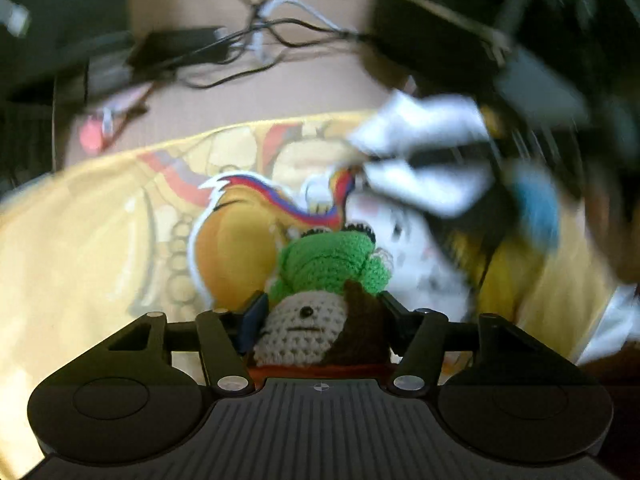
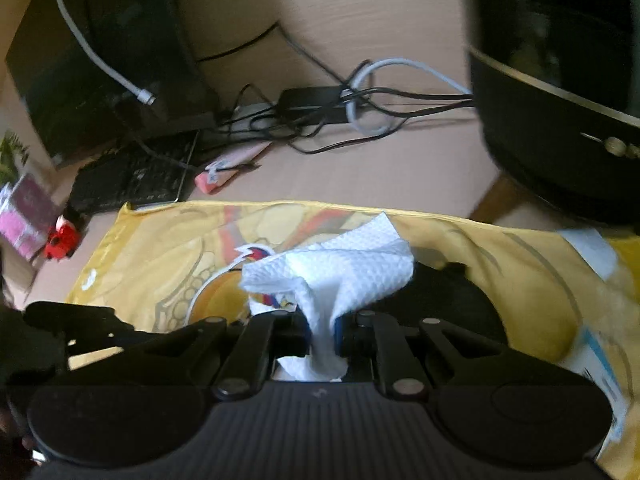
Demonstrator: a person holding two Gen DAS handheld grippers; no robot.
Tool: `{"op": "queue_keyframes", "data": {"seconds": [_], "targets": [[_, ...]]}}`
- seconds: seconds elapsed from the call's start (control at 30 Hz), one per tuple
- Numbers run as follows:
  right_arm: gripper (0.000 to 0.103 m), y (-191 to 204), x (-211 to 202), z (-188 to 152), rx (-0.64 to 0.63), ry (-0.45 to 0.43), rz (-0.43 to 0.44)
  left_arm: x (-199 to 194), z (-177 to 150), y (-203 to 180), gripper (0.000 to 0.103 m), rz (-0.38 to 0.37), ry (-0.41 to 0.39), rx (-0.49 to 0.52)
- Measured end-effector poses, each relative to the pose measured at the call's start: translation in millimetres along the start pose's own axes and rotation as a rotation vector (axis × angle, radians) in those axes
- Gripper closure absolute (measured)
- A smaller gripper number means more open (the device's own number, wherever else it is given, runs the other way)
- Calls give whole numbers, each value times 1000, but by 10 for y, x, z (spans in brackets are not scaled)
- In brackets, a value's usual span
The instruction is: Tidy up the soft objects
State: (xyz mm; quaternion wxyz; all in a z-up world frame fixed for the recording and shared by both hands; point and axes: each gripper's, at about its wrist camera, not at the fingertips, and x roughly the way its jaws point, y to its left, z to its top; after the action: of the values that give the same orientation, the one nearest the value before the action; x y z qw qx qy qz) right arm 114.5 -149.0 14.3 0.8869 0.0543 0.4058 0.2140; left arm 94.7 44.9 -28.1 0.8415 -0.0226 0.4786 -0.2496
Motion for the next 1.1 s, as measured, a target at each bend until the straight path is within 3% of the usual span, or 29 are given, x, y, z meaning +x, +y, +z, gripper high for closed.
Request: {"op": "queue_keyframes", "data": {"seconds": [0.1, 0.2, 0.23, 0.33, 0.5, 0.7, 0.77, 0.83, 0.87, 1.0, 1.07, 1.1], "targets": [[91, -7, -96, -55, 8, -12, -3, -7, 83, 225, 39, -60, -41, -183], [91, -15, -192, -109, 17, -24, -5, -29, 39, 479, 38, -8, -45, -316], [91, 30, -181, -129, 1, -13, 7, -41, 14, 565, 30, 15, -45, -355], [91, 296, -30, -194, -94, 64, 82, -147, -65, 787, 18, 23, -78, -470], [91, 760, 194, -293, -289, 184, 193, -327, -201, 1123, 15, 45, -143, -640], [91, 1081, 543, -96, -411, 252, 274, -401, -280, 1314, 11, 91, -167, -699], [86, 1112, 703, 0, -403, 266, 278, -409, -288, 1343, 10, 116, -174, -706], [57, 1076, 803, 105, -364, 253, 269, -413, -289, 1397, 10, 141, -183, -718], [53, 1055, 820, 144, -349, 240, 260, -416, -294, 1437, 10, 145, -184, -727], [55, 972, 888, 215, -299, 219, 227, -447, -325, 1500, 9, 132, -182, -734], [66, 924, 928, 222, -269, 217, 214, -448, -309, 1485, 9, 142, -179, -718], [79, 899, 948, 226, -255, 216, 207, -448, -300, 1483, 9, 146, -178, -715]]}}
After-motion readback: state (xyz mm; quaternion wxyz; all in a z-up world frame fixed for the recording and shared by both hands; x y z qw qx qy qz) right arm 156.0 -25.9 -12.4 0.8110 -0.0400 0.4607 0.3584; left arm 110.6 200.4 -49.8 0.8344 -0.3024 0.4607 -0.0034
